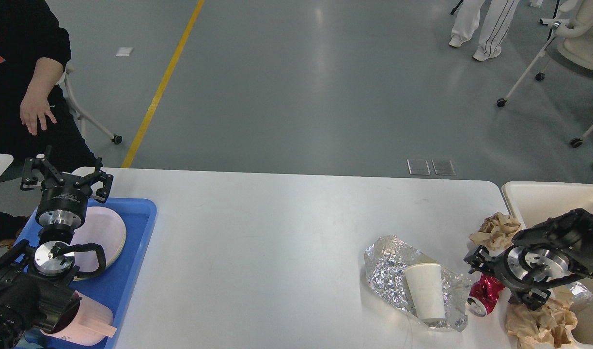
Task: Tidy desktop
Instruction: 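Lower the right gripper onto the red can and grasp it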
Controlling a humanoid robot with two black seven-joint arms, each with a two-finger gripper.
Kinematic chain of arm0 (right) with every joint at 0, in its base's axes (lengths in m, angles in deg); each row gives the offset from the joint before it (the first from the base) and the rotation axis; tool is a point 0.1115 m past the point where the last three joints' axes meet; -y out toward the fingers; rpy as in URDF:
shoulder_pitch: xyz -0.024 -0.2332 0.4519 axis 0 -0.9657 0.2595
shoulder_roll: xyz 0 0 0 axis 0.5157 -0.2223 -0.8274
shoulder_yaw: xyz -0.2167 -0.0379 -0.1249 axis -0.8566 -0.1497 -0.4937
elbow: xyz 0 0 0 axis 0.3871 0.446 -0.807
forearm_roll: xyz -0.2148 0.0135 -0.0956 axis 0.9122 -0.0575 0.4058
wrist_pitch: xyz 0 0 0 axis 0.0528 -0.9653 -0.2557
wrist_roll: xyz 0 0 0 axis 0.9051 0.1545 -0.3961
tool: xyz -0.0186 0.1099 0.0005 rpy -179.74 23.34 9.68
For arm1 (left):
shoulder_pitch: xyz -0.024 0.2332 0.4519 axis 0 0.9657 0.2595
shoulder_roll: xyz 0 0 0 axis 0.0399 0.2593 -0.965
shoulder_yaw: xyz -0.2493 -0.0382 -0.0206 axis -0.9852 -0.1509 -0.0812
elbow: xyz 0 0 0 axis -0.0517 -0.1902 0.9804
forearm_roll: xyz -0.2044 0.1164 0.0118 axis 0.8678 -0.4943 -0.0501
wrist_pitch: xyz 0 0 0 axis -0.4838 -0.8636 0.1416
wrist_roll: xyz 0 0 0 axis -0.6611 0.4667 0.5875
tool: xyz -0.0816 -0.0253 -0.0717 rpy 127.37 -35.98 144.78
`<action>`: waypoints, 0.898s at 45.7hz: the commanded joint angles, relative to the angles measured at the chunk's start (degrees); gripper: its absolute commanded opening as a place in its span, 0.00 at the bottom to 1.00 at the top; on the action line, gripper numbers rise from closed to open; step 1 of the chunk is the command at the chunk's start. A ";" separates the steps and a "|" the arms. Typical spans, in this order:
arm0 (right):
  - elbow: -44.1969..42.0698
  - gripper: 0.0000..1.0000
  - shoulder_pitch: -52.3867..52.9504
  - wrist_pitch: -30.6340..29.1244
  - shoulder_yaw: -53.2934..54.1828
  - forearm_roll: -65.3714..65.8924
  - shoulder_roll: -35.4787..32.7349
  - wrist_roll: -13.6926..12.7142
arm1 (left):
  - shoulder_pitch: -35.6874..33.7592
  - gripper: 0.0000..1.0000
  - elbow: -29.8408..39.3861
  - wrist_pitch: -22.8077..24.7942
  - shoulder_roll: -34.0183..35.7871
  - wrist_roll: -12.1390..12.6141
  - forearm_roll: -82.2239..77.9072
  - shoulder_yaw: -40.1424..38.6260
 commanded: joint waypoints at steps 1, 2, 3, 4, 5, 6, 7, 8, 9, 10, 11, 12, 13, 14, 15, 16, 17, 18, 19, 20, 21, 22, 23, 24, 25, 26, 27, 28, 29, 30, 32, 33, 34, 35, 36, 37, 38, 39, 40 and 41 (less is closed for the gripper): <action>-0.23 0.98 -0.85 1.64 0.44 0.00 0.43 0.00 | 0.03 0.96 0.00 0.00 -0.07 0.00 0.00 0.00; -0.23 0.98 -0.94 1.90 0.44 0.00 0.52 0.00 | -0.06 0.96 0.00 0.00 0.02 0.00 0.00 0.00; -0.23 0.98 -1.11 2.17 0.44 -0.09 0.52 0.00 | 0.03 0.96 0.00 0.00 0.02 0.00 0.00 0.00; -0.23 0.98 -1.29 2.52 0.52 0.00 0.52 0.00 | 0.03 0.96 0.00 0.00 0.02 0.00 0.00 0.00; -0.23 0.97 -1.29 2.69 0.52 -0.09 0.52 0.00 | 0.03 0.96 0.00 0.00 0.02 0.00 0.00 0.00; -0.23 0.96 -1.38 2.78 0.61 -0.09 0.60 0.00 | -0.06 0.96 0.00 0.00 0.02 0.00 0.00 0.00; -0.23 0.94 -1.38 2.87 0.61 -0.09 0.61 0.00 | 0.03 0.96 0.00 0.00 0.02 0.00 0.00 0.00; -0.23 0.92 -1.38 2.87 0.61 -0.09 0.61 0.00 | 0.03 0.96 0.00 0.00 0.02 0.00 0.00 0.00; -0.23 0.90 -1.38 2.87 0.61 -0.09 0.61 0.00 | 0.03 0.96 0.00 0.00 0.02 0.00 0.00 0.00; -0.23 0.87 -1.38 2.87 0.61 -0.09 0.61 0.00 | -0.06 0.96 0.00 0.00 -0.07 0.00 0.00 0.00; -0.15 0.85 -1.38 2.87 0.61 -0.09 0.61 0.00 | 0.03 0.96 0.00 0.00 0.02 0.00 0.00 0.00; -0.06 0.82 -1.38 2.87 0.61 -0.09 0.61 0.00 | 0.03 0.96 0.00 0.00 0.02 0.00 0.00 0.00; -0.06 0.77 -1.38 2.87 0.61 -0.09 0.61 0.00 | 0.03 0.96 0.00 0.00 0.02 0.00 0.00 0.00; 0.03 0.72 -1.38 2.87 0.61 -0.09 0.61 0.00 | -0.06 0.96 0.00 0.00 0.02 0.00 0.00 0.00; 0.12 0.65 -1.38 2.87 0.70 -0.09 0.61 0.00 | 0.03 0.96 0.00 0.00 -0.07 0.00 0.00 0.00; 0.20 0.57 -1.38 2.78 0.70 -0.09 0.61 0.00 | 0.03 0.96 0.00 0.00 0.02 0.00 0.00 0.00; 0.38 0.48 -1.38 2.70 0.70 -0.09 0.61 0.00 | 0.03 0.96 0.00 0.00 0.02 0.00 0.00 0.00; 0.47 0.39 -1.38 2.52 0.70 -0.17 0.61 0.00 | 0.03 0.96 0.00 0.00 -0.07 0.00 0.00 0.00; 0.56 0.29 -1.38 2.35 0.70 -0.17 0.61 0.00 | 0.03 0.96 0.00 0.00 0.02 0.00 0.00 0.00; 0.64 0.21 -1.38 2.26 0.70 -0.17 0.61 0.00 | 0.03 0.96 0.00 0.00 0.02 0.00 0.00 0.00; 0.73 0.13 -1.38 2.26 0.70 -0.17 0.61 0.00 | 0.03 0.96 0.00 0.00 0.02 0.00 0.00 0.00; 0.73 0.09 -1.38 2.26 0.79 -0.17 0.61 0.00 | 0.03 0.96 0.00 0.00 0.02 0.00 0.00 0.00; 0.73 0.06 -1.38 2.26 0.96 -0.17 0.61 0.00 | -0.06 0.96 0.00 0.00 0.02 0.00 0.00 0.00; 0.73 0.05 -1.38 2.34 1.05 -0.17 0.61 0.00 | 0.03 0.96 0.00 0.00 0.02 0.00 0.00 0.00; 0.65 0.05 -1.38 2.34 1.22 -0.17 0.61 0.00 | 0.03 0.96 0.00 0.00 -0.07 0.00 0.00 0.00; 0.73 0.05 -1.29 2.34 1.31 -0.17 0.61 0.00 | 0.03 0.96 0.00 0.00 -0.07 0.00 0.00 0.00; 0.73 0.05 -1.29 2.34 1.31 -0.17 0.69 0.00 | 0.03 0.96 0.00 0.00 0.02 0.00 0.00 0.00; 0.73 0.04 -1.29 2.34 1.31 -0.17 0.69 0.00 | 0.03 0.96 0.00 0.00 -0.07 0.00 0.00 0.00; 0.65 0.01 -1.11 2.43 1.40 -0.17 0.69 0.00 | 0.03 0.96 0.00 0.00 0.02 0.00 0.00 0.00; 0.64 0.00 -0.94 2.43 1.40 -0.17 0.78 0.00 | 0.03 0.96 0.00 0.00 -0.07 0.00 0.00 0.00; 0.64 0.00 -0.50 2.43 1.40 -0.17 0.96 0.00 | -0.06 0.96 0.00 0.00 0.02 0.00 0.00 0.00; 0.73 0.00 -0.50 2.43 1.40 -0.17 0.96 0.00 | 0.03 0.96 0.00 0.00 0.02 0.00 0.00 0.00; 0.73 0.00 -0.41 2.43 1.40 -0.17 0.96 0.00 | 0.03 0.96 0.00 0.00 0.02 0.00 0.00 0.00; 0.73 0.00 -0.06 2.35 1.49 -0.17 0.96 0.00 | 0.03 0.96 0.00 0.00 -0.07 0.00 0.00 0.00; 0.82 0.00 0.38 2.17 1.49 -0.17 1.04 0.00 | 0.03 0.96 0.00 0.00 0.02 0.00 0.00 0.00; 0.82 0.00 0.90 2.08 1.49 -0.17 1.13 0.00 | 0.03 0.96 0.00 0.00 0.02 0.00 0.00 0.00; 0.91 0.00 1.52 1.99 1.58 -0.17 1.22 0.00 | 0.03 0.96 0.00 0.00 0.02 0.00 0.00 0.00; 1.00 0.00 2.05 1.91 1.66 -0.17 1.13 -0.09 | 0.03 0.96 0.00 0.00 0.02 0.00 0.00 0.00; 1.26 0.00 2.75 1.90 1.75 -0.17 0.78 0.00 | 0.03 0.96 0.00 0.00 0.02 0.00 0.00 0.00; 1.52 0.00 3.45 1.82 1.75 -0.17 0.52 0.00 | 0.03 0.96 0.00 0.00 0.02 0.00 0.00 0.00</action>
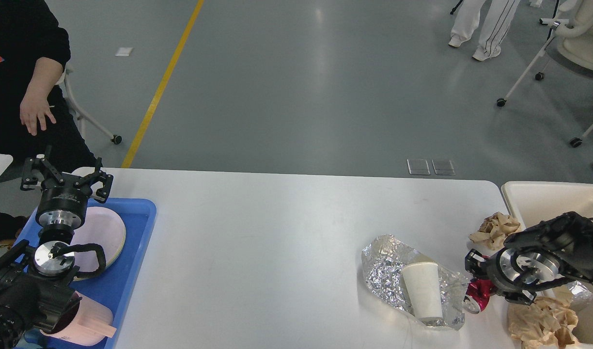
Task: Tidy desktop
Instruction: 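Lower the right gripper onto the red can and grasp it, then lift the red can and drop it into the white bin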
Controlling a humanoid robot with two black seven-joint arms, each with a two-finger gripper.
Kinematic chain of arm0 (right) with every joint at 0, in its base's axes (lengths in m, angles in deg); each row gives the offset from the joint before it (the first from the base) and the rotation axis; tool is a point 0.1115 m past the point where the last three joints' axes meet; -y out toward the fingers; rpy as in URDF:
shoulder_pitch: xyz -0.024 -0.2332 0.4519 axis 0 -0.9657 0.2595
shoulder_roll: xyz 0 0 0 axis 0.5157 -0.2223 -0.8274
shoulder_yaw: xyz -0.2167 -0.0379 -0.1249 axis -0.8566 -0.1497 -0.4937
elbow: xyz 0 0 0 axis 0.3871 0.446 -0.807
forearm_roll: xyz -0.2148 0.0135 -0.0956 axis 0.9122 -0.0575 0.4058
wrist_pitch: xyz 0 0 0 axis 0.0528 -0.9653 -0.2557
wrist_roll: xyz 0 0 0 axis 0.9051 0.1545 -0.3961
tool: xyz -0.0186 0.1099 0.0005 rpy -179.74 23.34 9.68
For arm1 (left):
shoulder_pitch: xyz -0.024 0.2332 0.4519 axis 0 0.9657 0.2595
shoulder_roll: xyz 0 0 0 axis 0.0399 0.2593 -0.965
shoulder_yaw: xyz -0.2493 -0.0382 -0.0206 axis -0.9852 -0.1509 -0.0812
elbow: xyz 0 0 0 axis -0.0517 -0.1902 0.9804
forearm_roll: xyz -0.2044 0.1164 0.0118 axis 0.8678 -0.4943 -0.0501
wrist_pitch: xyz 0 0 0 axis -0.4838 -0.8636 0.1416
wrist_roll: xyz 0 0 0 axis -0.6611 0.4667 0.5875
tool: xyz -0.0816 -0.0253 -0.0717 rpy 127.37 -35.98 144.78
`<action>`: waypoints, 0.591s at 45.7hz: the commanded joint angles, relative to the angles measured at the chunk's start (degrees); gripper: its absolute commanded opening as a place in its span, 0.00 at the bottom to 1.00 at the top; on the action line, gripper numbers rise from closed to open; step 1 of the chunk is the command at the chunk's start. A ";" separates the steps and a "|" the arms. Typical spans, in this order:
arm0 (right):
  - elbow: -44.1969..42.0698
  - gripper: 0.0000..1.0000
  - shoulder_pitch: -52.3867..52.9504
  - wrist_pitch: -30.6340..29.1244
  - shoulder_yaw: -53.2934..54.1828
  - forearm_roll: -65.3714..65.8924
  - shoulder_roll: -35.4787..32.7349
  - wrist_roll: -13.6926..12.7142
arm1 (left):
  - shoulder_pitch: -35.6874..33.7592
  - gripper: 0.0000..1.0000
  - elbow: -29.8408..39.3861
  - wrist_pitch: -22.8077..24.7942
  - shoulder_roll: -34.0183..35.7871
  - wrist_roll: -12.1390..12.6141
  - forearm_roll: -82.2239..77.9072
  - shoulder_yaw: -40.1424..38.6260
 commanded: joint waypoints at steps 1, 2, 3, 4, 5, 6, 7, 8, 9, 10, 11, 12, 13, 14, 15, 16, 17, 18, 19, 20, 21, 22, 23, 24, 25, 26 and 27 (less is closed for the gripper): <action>1.19 0.00 3.80 -0.25 0.23 0.00 -0.99 0.01 | 0.01 0.96 0.00 0.00 0.02 0.00 0.00 0.00; 1.54 0.00 4.77 -0.33 0.05 0.00 -1.52 -0.08 | 0.01 0.96 0.00 0.00 -0.06 0.00 0.00 0.00; 2.06 0.00 6.09 -0.33 0.05 0.00 -2.22 -0.08 | -0.08 0.96 0.00 0.00 0.02 0.00 0.00 0.00; 2.68 0.00 7.49 -0.42 0.05 0.00 -3.18 -0.08 | 0.01 0.96 0.00 0.00 0.02 0.00 0.00 0.00; 3.56 0.00 8.90 -0.42 0.14 0.00 -4.24 -0.08 | 0.01 0.96 0.00 0.00 0.02 0.00 0.00 0.00; 4.61 0.00 10.39 -0.60 0.22 0.09 -5.20 -0.08 | 0.01 0.96 0.00 0.00 0.02 0.00 0.00 0.00; 5.58 0.00 11.80 -0.95 0.23 0.09 -6.17 -0.08 | 0.01 0.96 0.00 0.00 0.02 0.00 0.00 0.00; 6.54 0.00 13.29 -1.39 0.23 0.09 -7.05 -0.08 | 0.01 0.96 0.00 0.00 0.02 0.00 0.00 0.00; 7.42 0.00 14.70 -1.91 0.23 0.09 -7.76 -0.08 | -0.08 0.96 0.00 0.00 -0.06 0.00 0.00 0.00; 8.21 0.00 16.10 -2.61 0.23 0.09 -8.46 -0.08 | 0.01 0.96 0.00 0.00 0.02 0.00 0.00 0.00; 8.74 0.00 17.68 -3.40 0.23 0.09 -9.08 -0.08 | 0.01 0.96 0.00 0.00 0.02 0.00 0.00 0.00; 9.18 0.00 19.09 -4.37 0.23 0.09 -9.69 -0.08 | 0.01 0.96 0.00 0.00 0.02 0.00 0.00 0.00; 9.54 0.00 20.59 -5.42 0.23 0.18 -10.39 -0.08 | 0.01 0.96 0.00 0.00 0.02 0.00 0.00 0.00; 9.71 0.00 21.91 -6.56 0.23 0.18 -11.01 -0.08 | 0.01 0.96 0.00 0.00 0.02 0.00 0.00 0.00; 9.80 0.00 23.31 -7.71 0.31 0.09 -11.62 -0.08 | -0.08 0.96 0.00 0.00 0.02 0.00 0.00 0.00; 9.89 0.00 24.72 -9.11 0.31 0.09 -12.24 -0.08 | 0.01 0.96 0.00 0.00 0.02 0.00 0.00 0.00; 9.89 0.00 26.12 -10.43 0.31 0.09 -12.85 -0.08 | 0.01 0.96 0.00 0.00 0.02 0.00 0.00 0.00; 9.89 0.00 27.70 -11.83 0.31 0.09 -13.47 -0.08 | 0.01 0.96 0.00 0.00 0.02 0.00 0.00 0.00; 9.89 0.00 29.11 -13.07 0.31 0.09 -14.00 -0.08 | 0.01 0.96 0.00 0.00 0.02 0.00 0.00 0.00; 9.89 0.00 30.60 -14.21 0.31 0.18 -14.53 -0.08 | 0.01 0.96 0.00 0.00 0.02 0.00 0.00 0.00; 9.89 0.00 32.01 -15.35 0.31 0.09 -15.14 -0.08 | 0.01 0.96 0.00 0.00 0.02 0.00 0.00 0.00; 9.89 0.00 33.42 -16.32 0.31 0.09 -15.67 -0.08 | 0.01 0.96 0.00 0.00 0.02 0.00 0.00 0.00; 9.81 0.00 34.74 -17.29 0.31 0.09 -16.20 -0.08 | 0.01 0.96 0.00 0.00 -0.06 0.00 0.00 0.00; 9.80 0.00 36.06 -18.25 0.31 0.09 -16.72 -0.08 | 0.01 0.96 0.00 0.00 0.02 0.00 0.00 0.00; 9.80 0.00 37.29 -19.05 0.49 0.09 -17.16 -0.08 | 0.01 0.96 0.00 0.00 0.02 0.00 0.00 0.00; 9.80 0.00 38.43 -19.93 0.58 0.09 -17.52 -0.08 | 0.01 0.96 0.00 0.00 0.02 0.00 0.00 0.00; 9.72 0.00 39.66 -20.80 0.58 0.09 -17.95 -0.08 | 0.01 0.96 0.00 0.00 0.02 0.00 0.00 0.00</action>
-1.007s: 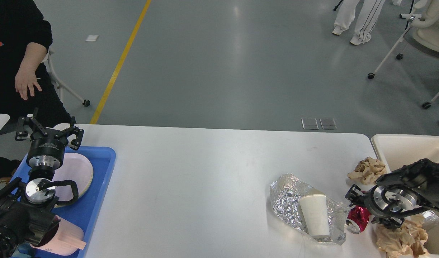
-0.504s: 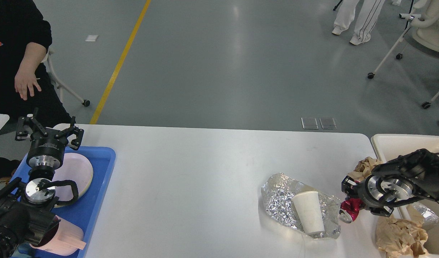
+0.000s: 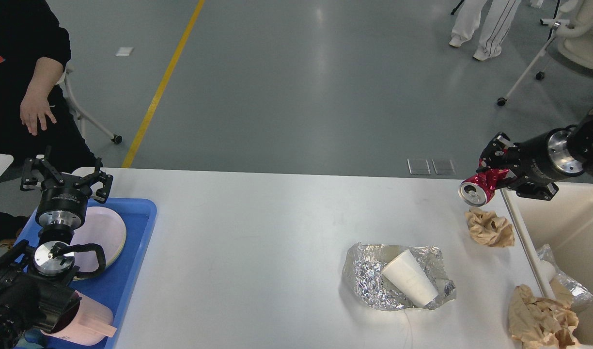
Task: Tidy desktop
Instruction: 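Lift the red can and drop it into the white bin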
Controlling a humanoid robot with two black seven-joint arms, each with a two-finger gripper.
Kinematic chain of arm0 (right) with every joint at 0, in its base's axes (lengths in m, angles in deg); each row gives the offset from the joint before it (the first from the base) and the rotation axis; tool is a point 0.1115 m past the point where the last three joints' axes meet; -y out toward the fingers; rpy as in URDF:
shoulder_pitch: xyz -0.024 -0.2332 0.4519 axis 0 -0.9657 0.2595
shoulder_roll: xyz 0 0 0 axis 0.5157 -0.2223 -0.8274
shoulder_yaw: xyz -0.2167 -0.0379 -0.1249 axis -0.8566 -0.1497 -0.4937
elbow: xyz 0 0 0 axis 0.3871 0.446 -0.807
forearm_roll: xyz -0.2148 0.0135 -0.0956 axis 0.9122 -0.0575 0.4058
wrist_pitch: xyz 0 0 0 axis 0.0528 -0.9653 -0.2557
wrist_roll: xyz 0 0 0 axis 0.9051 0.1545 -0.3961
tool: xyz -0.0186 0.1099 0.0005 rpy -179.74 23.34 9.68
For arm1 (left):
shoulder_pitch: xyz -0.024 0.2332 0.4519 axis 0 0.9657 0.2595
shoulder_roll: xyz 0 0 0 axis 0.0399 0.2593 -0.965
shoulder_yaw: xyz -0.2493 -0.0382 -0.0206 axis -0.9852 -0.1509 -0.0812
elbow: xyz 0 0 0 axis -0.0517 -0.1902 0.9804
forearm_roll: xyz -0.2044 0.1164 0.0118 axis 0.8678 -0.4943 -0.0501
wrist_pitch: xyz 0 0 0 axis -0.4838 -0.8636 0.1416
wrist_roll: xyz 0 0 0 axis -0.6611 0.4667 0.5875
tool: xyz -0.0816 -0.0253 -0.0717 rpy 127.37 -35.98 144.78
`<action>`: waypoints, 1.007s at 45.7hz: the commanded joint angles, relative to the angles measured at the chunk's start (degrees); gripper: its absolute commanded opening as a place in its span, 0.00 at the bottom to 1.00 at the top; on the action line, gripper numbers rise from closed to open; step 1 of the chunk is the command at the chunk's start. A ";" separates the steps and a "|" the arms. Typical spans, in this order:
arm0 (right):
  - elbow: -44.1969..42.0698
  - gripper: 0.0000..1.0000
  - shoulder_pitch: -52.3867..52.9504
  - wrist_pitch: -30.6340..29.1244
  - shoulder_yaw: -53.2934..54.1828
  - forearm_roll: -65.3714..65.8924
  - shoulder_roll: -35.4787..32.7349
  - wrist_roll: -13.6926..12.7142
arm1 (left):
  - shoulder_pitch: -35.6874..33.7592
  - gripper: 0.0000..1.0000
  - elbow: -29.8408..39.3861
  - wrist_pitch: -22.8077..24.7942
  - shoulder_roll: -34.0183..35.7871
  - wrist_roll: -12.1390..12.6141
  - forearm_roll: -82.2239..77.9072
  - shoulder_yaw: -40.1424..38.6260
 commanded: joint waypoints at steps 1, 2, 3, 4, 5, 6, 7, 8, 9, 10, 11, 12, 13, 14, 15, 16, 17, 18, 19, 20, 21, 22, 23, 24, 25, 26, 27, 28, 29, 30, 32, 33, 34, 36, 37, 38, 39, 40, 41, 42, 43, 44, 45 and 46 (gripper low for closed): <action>-0.32 0.00 7.24 -5.33 0.32 -0.03 -2.61 0.01 | 0.01 0.96 0.00 0.00 0.02 0.00 0.00 0.00; -0.40 0.01 8.38 -6.12 0.33 -0.03 -3.05 0.01 | 0.01 0.96 0.00 0.00 0.02 0.00 0.00 0.00; -0.49 0.01 9.52 -6.74 0.33 -0.03 -3.49 0.01 | 0.01 0.96 0.00 0.00 0.02 0.00 0.00 0.00; -0.49 0.01 10.58 -7.26 0.33 -0.03 -3.84 0.01 | 0.01 0.96 0.00 0.00 0.02 0.00 0.00 0.00; -0.58 0.02 11.63 -7.79 0.33 -0.03 -4.28 0.01 | 0.01 0.96 0.00 0.00 0.02 0.00 0.00 0.00; -0.49 0.02 13.47 -8.84 0.33 -0.03 -4.89 0.01 | 0.01 0.96 0.00 0.00 0.02 0.00 0.00 0.00; -0.58 0.02 14.01 -9.03 0.33 -0.03 -5.16 0.01 | 0.01 0.96 0.00 0.00 0.02 0.00 0.00 0.00; -0.58 0.02 14.28 -9.20 0.33 -0.03 -5.25 0.01 | 0.01 0.96 0.00 0.00 0.02 0.00 0.00 0.00; -0.67 0.02 14.37 -9.20 0.33 0.06 -5.34 -0.08 | 0.01 0.96 0.00 0.00 -0.07 0.00 0.00 0.00; -0.76 0.02 14.37 -9.12 0.24 0.14 -5.34 -0.08 | 0.01 0.96 0.00 0.00 0.02 0.00 0.00 0.00; -0.93 0.02 14.37 -8.85 0.06 0.23 -5.34 -0.08 | 0.01 0.96 0.00 0.00 0.02 0.00 0.00 0.00; -1.11 0.02 14.28 -8.77 -0.11 0.23 -5.34 0.01 | 0.01 0.96 0.00 0.00 0.02 0.00 0.00 0.00; -1.37 0.02 14.02 -8.59 -0.20 0.23 -5.34 -0.08 | 0.01 0.96 0.00 0.00 -0.07 0.00 0.00 0.00; -1.72 0.02 13.67 -8.41 -0.20 0.23 -5.34 -0.08 | 0.01 0.96 0.00 0.00 0.02 0.00 0.00 0.00; -2.07 0.02 13.40 -8.33 -0.38 0.23 -5.43 0.01 | 0.01 0.96 0.00 0.00 0.02 0.00 0.00 0.00; -2.60 0.02 13.05 -8.24 -0.46 0.23 -5.43 -0.08 | 0.01 0.96 0.00 0.00 0.02 0.00 0.00 0.00; -3.21 0.02 12.70 -7.98 -0.55 0.15 -5.43 0.01 | 0.01 0.96 0.00 0.00 0.02 0.00 0.00 0.00; -4.52 0.02 10.87 -6.93 -0.64 -0.03 -5.51 0.01 | 0.01 0.96 0.00 0.00 0.02 0.00 0.00 0.00; -5.15 0.02 9.63 -6.22 -0.73 -0.03 -5.52 0.01 | 0.01 0.96 0.00 0.00 0.02 0.00 0.00 0.00; -5.85 0.02 8.23 -5.08 -0.73 -0.03 -5.52 0.01 | 0.01 0.96 0.00 0.00 0.02 0.00 0.00 0.00; -6.64 0.02 6.47 -3.77 -0.82 0.06 -5.52 0.01 | 0.01 0.96 0.00 0.00 0.02 0.00 0.00 0.00; -7.43 0.02 4.46 -2.10 -0.82 0.14 -5.52 0.01 | 0.01 0.96 0.00 0.00 0.02 0.00 0.00 0.00; -8.48 0.04 2.17 -0.26 -0.73 0.06 -5.52 0.01 | 0.01 0.96 0.00 0.00 0.02 0.00 0.00 0.00; -9.36 0.06 -0.20 1.68 -0.56 0.06 -5.60 0.01 | 0.01 0.96 0.00 0.00 0.02 0.00 0.00 0.00; -10.24 0.08 -2.40 3.52 -0.47 -0.03 -5.60 0.01 | -0.08 0.96 0.00 0.00 0.02 0.00 0.00 0.00; -11.12 0.09 -4.86 5.63 -0.29 -0.03 -5.52 0.01 | 0.01 0.96 0.00 0.00 0.02 0.00 0.00 0.00; -12.00 0.09 -7.06 7.74 -0.12 -0.12 -5.52 0.01 | -0.08 0.96 0.00 0.00 0.02 0.00 0.00 0.00; -12.79 0.09 -9.17 9.76 0.06 -0.12 -5.52 0.01 | 0.01 0.96 0.00 0.00 0.02 0.00 0.00 0.00; -13.49 0.10 -11.36 11.69 0.24 -0.12 -5.43 0.01 | 0.01 0.96 0.00 0.00 0.02 0.00 0.00 0.00; -14.20 0.11 -13.21 13.54 0.41 -0.12 -5.34 0.01 | 0.01 0.96 0.00 0.00 0.02 0.00 0.00 0.00; -15.08 0.11 -16.47 16.97 0.76 -0.21 -5.16 0.01 | 0.01 0.96 0.00 0.00 0.02 0.00 0.00 0.00; -15.43 0.11 -17.96 18.38 0.85 -0.21 -5.16 0.01 | -0.08 0.96 0.00 0.00 0.02 0.00 0.00 0.00; -15.87 0.11 -19.28 19.61 1.11 -0.21 -5.34 0.01 | 0.01 0.96 0.00 0.00 -0.07 0.00 0.00 0.00; -16.57 0.11 -21.92 21.37 1.73 -0.12 -5.51 0.01 | 0.01 0.96 0.00 0.00 0.02 0.00 0.00 0.00; -17.01 0.11 -23.32 21.99 1.99 -0.12 -5.52 0.01 | 0.01 0.96 0.00 0.00 0.02 0.00 0.00 0.00; -17.54 0.11 -24.73 22.61 2.34 -0.12 -5.43 0.09 | 0.01 0.96 0.00 0.00 0.02 0.00 0.00 0.00; -18.24 0.12 -26.22 23.05 2.70 -0.12 -5.25 0.10 | 0.01 0.96 0.00 0.00 0.02 0.00 0.00 0.00; -19.12 0.14 -27.63 23.23 3.22 -0.12 -5.08 0.10 | 0.01 0.96 0.00 0.00 0.02 0.00 0.00 0.00; -20.00 0.16 -29.21 23.40 3.75 -0.12 -4.99 0.10 | 0.01 0.96 0.00 0.00 0.02 0.00 0.00 0.00; -21.05 0.20 -30.71 23.40 4.28 -0.12 -4.99 0.18 | 0.01 0.96 0.00 0.00 0.02 0.00 0.00 0.00; -22.02 0.26 -32.29 23.40 4.89 -0.12 -4.90 0.10 | 0.01 0.96 0.00 0.00 -0.07 0.00 0.00 0.00; -22.98 0.36 -33.70 23.40 5.33 -0.12 -4.81 0.10 | 0.01 0.96 0.00 0.00 0.02 0.00 0.00 0.00; -24.12 0.52 -35.19 23.40 5.77 -0.12 -4.72 0.18 | 0.01 0.96 0.00 0.00 -0.07 0.00 0.00 0.00; -25.09 0.69 -36.25 23.49 6.12 -0.03 -4.64 0.18 | 0.01 0.96 0.00 0.00 0.02 0.00 0.00 0.00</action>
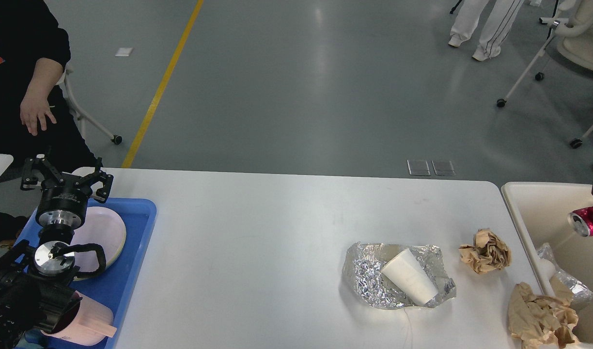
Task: Tidy desktop
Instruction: 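Lift the red can and drop it into the white bin, then bring the right gripper back over the brown paper scraps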
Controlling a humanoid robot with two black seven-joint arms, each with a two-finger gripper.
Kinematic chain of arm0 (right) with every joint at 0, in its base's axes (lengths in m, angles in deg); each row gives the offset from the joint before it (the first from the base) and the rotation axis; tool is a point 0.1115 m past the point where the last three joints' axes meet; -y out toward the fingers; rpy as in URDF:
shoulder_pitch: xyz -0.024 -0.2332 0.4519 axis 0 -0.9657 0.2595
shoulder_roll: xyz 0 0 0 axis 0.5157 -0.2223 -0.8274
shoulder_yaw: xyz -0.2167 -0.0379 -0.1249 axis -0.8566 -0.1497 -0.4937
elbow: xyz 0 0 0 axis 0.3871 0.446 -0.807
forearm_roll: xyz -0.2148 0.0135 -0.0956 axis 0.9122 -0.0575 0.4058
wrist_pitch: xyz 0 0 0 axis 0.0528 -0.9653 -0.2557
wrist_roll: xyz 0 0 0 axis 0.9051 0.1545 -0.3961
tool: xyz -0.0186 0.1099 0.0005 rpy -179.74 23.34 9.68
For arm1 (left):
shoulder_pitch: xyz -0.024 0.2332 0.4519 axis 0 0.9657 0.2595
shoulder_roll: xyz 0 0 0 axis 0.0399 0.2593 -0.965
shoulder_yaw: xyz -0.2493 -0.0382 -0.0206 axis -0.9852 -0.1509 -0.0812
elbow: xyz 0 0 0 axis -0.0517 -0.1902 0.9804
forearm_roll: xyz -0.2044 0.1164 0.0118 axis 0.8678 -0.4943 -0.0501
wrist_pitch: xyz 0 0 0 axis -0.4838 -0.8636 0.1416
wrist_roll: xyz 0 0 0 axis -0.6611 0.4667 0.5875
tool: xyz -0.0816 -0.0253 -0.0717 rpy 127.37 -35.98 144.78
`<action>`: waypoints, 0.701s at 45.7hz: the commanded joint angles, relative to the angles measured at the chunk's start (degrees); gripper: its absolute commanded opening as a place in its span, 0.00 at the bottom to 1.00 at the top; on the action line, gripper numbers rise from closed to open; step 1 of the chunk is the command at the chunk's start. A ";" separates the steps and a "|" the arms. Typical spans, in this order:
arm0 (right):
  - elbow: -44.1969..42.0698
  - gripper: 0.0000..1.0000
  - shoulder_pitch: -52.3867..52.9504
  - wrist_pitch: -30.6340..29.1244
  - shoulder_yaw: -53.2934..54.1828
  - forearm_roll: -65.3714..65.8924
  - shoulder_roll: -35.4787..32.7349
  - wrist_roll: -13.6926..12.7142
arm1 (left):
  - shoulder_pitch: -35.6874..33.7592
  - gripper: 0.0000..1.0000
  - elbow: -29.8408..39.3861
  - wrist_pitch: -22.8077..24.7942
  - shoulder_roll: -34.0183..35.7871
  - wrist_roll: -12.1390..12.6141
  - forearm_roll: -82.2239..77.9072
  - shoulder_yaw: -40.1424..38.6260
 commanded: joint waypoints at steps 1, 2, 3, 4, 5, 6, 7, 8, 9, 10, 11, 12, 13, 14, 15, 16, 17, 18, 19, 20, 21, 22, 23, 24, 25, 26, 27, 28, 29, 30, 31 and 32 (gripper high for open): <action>-6.95 1.00 -8.59 0.55 2.86 0.11 1.01 0.08 | 0.02 0.96 0.00 -0.01 0.01 0.00 0.00 0.00; -7.84 1.00 -9.31 0.55 3.13 0.11 1.37 0.08 | 0.02 0.96 0.00 -0.01 0.01 0.00 0.00 0.00; -8.29 1.00 -9.92 0.37 3.39 0.11 1.72 0.08 | 0.02 0.96 0.00 -0.01 0.01 0.00 0.00 0.00; -8.72 1.00 -10.54 0.29 3.57 0.11 1.98 0.08 | 0.02 0.96 0.00 -0.01 0.01 0.00 0.00 0.00; -9.08 1.00 -11.15 0.28 3.66 0.11 2.25 0.08 | 0.02 0.96 0.00 -0.01 0.01 0.00 0.00 0.00; -9.25 1.00 -11.77 0.28 3.57 0.11 2.43 0.16 | 0.02 0.96 0.00 -0.01 0.01 0.00 0.00 0.00; -9.34 1.00 -12.47 0.28 3.66 0.11 2.60 0.16 | 0.02 0.96 0.00 -0.01 0.01 0.00 0.00 0.00; -9.43 1.00 -13.00 0.28 3.66 0.11 2.78 0.16 | 0.02 0.96 0.00 -0.01 0.01 0.00 0.00 0.00; -9.43 1.00 -13.27 0.28 3.66 0.11 2.95 0.16 | 0.02 0.96 0.00 -0.01 0.01 0.00 0.00 0.00; -9.52 1.00 -13.44 0.28 3.66 0.11 3.04 0.16 | 0.02 0.96 0.00 -0.01 0.01 0.00 0.00 0.00; -9.52 1.00 -13.53 0.28 3.66 0.11 3.13 0.25 | 0.02 0.96 0.00 -0.01 0.01 0.00 0.00 0.00; -9.52 1.00 -13.53 0.28 3.66 0.11 3.13 0.25 | 0.02 0.96 0.00 -0.01 0.01 0.00 0.00 0.00; -9.43 1.00 -13.53 0.28 3.66 0.11 3.13 0.25 | 0.02 0.96 0.00 -0.01 0.01 0.00 0.00 0.00; -9.43 1.00 -13.53 0.20 3.66 0.11 3.13 0.16 | 0.02 0.96 0.00 -0.01 0.01 0.00 0.00 0.00; -9.43 1.00 -13.53 0.20 3.66 0.11 3.13 0.25 | 0.02 0.96 0.00 -0.01 0.01 0.00 0.00 0.00; -9.43 1.00 -13.45 0.02 3.66 0.11 3.13 0.25 | 0.02 0.96 0.00 -0.01 -0.08 0.00 0.00 0.00; -9.35 1.00 -13.27 -0.15 3.66 0.11 3.13 0.16 | -0.07 0.96 0.00 -0.01 0.01 0.00 0.00 0.00; -9.08 1.00 -13.01 -0.42 3.66 0.11 3.13 0.25 | 0.02 0.96 0.00 -0.01 0.01 0.00 0.00 0.00; -8.73 1.00 -12.74 -0.51 3.66 0.11 3.13 0.25 | -0.07 0.96 0.00 -0.01 0.01 0.00 0.00 0.00; -8.47 1.00 -12.39 -0.59 3.66 0.11 3.22 0.16 | 0.02 0.96 0.00 -0.01 -0.08 0.00 0.00 0.00; -8.20 1.00 -11.87 -0.68 3.57 0.11 3.31 0.16 | 0.02 0.96 0.00 -0.01 0.01 0.00 0.00 0.00; -7.94 1.00 -11.17 -0.86 3.57 0.11 3.74 0.16 | 0.02 0.96 0.00 -0.01 0.01 0.00 0.00 0.00; -7.68 1.00 -10.12 -1.12 3.57 0.11 4.18 0.25 | 0.02 0.96 0.00 -0.01 0.01 0.00 0.00 0.00; -7.15 1.00 -8.80 -1.47 3.66 0.11 4.53 0.25 | 0.02 0.96 0.00 -0.01 0.01 0.00 0.00 0.00; -6.54 1.00 -7.22 -1.91 3.66 0.11 4.62 0.16 | 0.02 0.96 0.00 -0.01 0.01 0.00 0.00 0.00; -5.49 1.00 -5.64 -2.52 3.66 0.11 4.62 0.16 | -0.07 0.96 0.00 -0.01 0.01 0.00 0.00 0.00; -4.26 1.00 -3.88 -3.14 3.57 0.11 4.62 0.16 | 0.02 0.96 0.00 -0.01 0.01 0.00 0.00 0.00; -2.94 1.00 -2.12 -3.75 3.48 0.19 4.62 0.08 | 0.02 0.96 0.00 -0.01 0.01 0.00 0.00 0.00; -1.80 1.00 -0.45 -4.37 3.14 0.28 4.71 -0.01 | 0.02 0.96 0.00 -0.01 0.01 0.00 0.00 0.00; -0.65 1.00 1.04 -4.81 2.96 0.37 4.80 -0.01 | 0.02 0.96 0.00 -0.01 0.01 0.00 0.00 0.00; 0.31 1.00 2.62 -5.34 2.87 0.46 4.97 -0.10 | -0.07 0.96 0.00 -0.01 0.01 0.00 0.00 0.00; 1.28 1.00 4.12 -5.86 2.87 0.63 5.15 -0.10 | -0.07 0.96 0.00 -0.01 0.01 0.00 0.00 0.00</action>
